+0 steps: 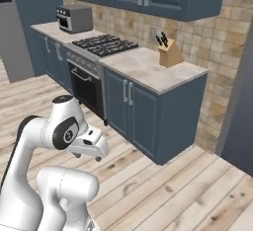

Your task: Open the fridge, grab two sodas, and place both sodas inside the bowl with ice on the dining counter.

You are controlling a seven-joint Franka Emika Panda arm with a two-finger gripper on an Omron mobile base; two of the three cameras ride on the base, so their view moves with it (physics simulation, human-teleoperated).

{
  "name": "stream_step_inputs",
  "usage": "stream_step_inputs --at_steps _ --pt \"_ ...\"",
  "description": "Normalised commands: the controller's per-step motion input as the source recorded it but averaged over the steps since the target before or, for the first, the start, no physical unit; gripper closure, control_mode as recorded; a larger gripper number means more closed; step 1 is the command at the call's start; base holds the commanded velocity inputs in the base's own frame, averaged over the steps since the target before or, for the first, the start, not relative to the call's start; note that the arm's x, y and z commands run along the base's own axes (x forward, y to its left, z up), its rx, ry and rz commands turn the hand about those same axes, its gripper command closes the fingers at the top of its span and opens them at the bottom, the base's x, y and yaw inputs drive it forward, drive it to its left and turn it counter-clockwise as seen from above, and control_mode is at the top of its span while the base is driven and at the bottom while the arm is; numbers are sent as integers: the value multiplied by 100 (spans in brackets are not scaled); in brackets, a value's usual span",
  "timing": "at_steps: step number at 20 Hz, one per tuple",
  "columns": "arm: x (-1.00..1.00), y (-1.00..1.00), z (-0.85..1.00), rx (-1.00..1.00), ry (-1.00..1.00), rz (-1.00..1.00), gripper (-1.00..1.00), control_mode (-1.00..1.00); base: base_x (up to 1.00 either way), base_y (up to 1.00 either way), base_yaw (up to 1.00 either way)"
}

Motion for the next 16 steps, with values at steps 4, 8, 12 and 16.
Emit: stream_step_inputs --at_steps 4,8,12,16 --pt "0 0 0 0 0 0 -100 100 100 6 31" --pt "0 0 0 0 0 0 -100 100 95 16 34" --pt "0 0 0 0 0 0 -100 100 77 31 37" --pt "0 0 0 0 0 0 -100 100 71 40 37"
